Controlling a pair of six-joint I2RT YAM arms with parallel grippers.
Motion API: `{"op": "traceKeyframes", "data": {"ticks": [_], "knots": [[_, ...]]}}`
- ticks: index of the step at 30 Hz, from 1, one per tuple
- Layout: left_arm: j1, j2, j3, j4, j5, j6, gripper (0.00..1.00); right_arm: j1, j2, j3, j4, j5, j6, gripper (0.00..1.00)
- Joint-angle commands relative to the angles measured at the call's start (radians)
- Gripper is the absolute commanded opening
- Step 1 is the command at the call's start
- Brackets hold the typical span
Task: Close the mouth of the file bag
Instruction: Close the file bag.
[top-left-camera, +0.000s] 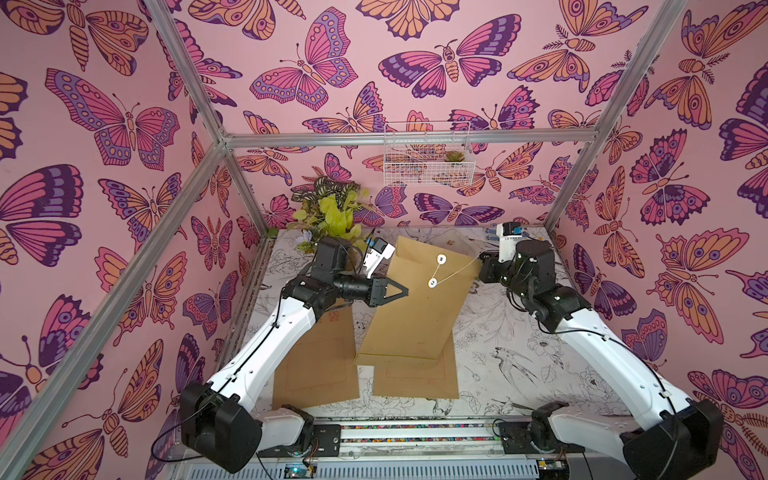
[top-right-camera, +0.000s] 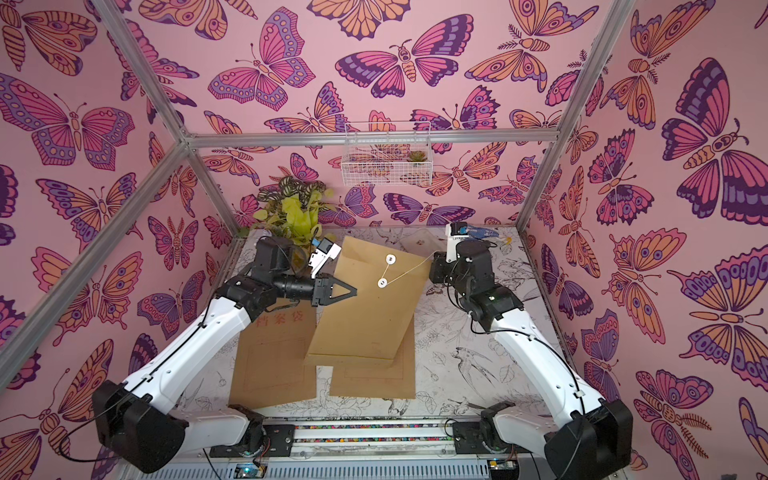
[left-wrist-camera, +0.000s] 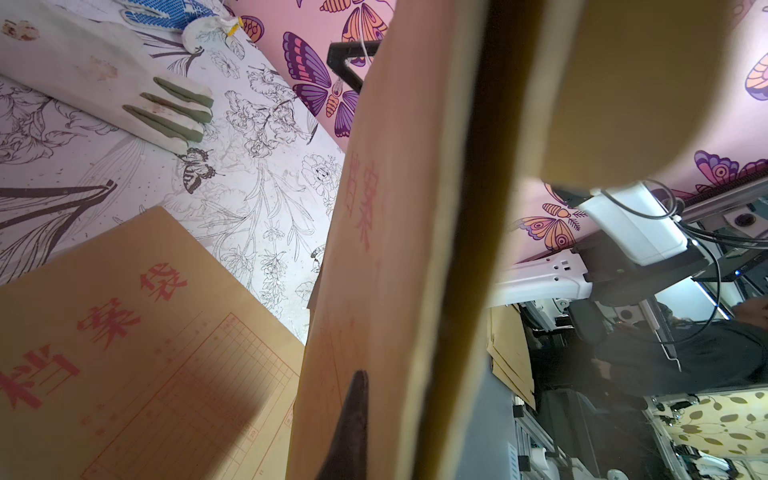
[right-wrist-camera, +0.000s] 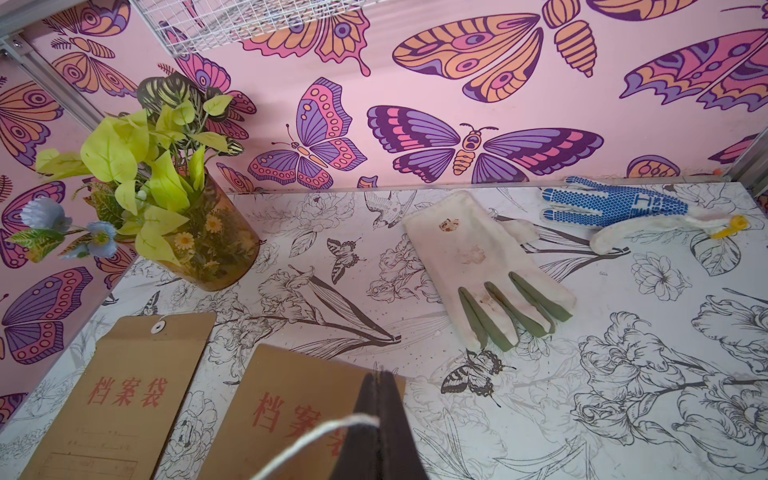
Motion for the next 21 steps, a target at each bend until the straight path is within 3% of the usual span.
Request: {"op": "traceKeyframes", "data": {"ticks": [1,21], "knots": [[-0.004,-0.001,-0.028,0.038,0.048,-0.012,0.00,-0.007,0.012,0.036,-0.006,-0.008,-0.006,0.00],[-0.039,0.047,-0.088,-0.001,0.022,0.070,0.00,-0.007,0.090,0.160,-0.083,-0.044,-0.022,0.00]]}}
